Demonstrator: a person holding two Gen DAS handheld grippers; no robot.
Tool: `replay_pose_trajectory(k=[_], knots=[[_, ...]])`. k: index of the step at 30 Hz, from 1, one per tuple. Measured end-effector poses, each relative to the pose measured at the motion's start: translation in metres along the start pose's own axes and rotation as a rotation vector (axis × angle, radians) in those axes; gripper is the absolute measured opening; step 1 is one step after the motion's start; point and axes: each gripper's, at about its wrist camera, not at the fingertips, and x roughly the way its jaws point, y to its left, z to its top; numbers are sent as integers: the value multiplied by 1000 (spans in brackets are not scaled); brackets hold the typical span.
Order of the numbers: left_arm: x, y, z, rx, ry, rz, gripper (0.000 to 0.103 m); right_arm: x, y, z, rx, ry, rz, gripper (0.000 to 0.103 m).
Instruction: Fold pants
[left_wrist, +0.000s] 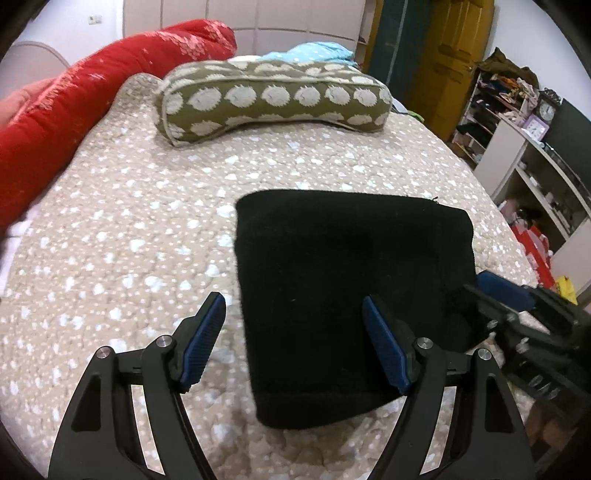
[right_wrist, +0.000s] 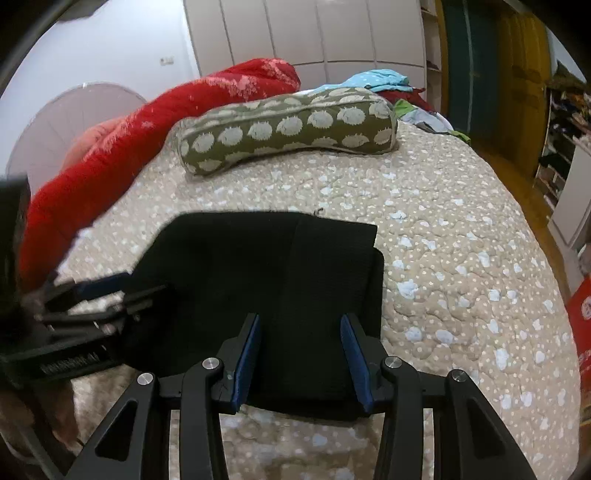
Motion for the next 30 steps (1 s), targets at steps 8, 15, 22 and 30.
replay_pose_trajectory(k=[8, 15, 22, 30], knots=[[-21, 5, -6, -25, -52, 54, 77, -16, 12, 3, 8, -40, -36, 45], [-32, 0, -14, -9, -68, 81, 77, -24, 15, 2, 20, -51, -32, 46], [-43, -9, -20, 16, -96, 91, 77, -31, 20, -2, 19, -53, -34, 46], [-50, -11, -24, 19, -113, 103, 77, -34, 23, -3, 11, -52, -40, 46]])
